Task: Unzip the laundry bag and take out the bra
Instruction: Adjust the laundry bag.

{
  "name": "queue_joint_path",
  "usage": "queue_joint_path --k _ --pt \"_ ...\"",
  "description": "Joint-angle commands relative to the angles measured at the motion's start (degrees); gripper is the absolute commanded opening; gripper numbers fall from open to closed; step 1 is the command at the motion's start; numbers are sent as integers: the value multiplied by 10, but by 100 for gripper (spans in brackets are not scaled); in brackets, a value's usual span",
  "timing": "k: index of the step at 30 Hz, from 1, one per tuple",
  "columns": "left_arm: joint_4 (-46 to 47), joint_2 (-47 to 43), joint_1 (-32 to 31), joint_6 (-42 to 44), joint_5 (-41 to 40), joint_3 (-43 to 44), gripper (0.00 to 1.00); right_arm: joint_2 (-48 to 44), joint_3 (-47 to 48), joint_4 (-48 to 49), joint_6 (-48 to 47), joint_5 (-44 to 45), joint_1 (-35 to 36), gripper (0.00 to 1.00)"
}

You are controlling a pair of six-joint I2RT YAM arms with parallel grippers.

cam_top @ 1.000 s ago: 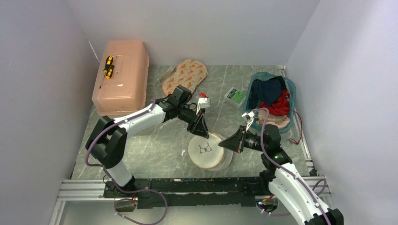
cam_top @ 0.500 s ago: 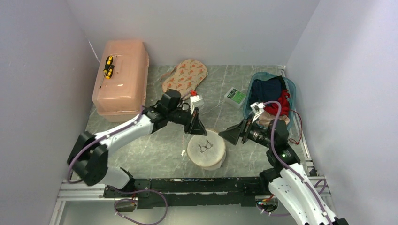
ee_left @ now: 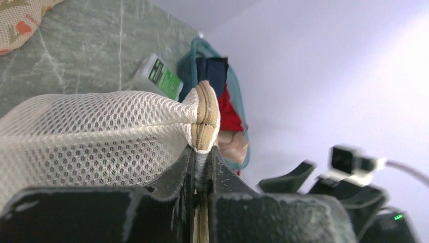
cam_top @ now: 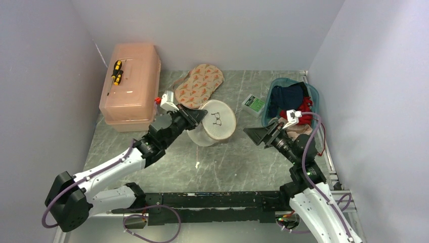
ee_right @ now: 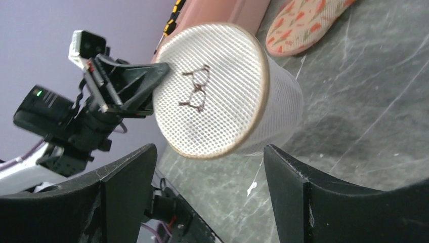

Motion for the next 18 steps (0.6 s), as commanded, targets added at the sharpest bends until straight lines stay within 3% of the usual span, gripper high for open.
queue_joint_path --k 1,8,18 --pt "99 -4 -58 -74 -171 -9 3 20 -73 154 142 12 4 79" --pt "186 38 -79 -117 -226 -64 3 116 -123 274 206 88 83 73" --pt "194 41 -85 -130 -239 -89 3 252 -125 400 239 110 123 55"
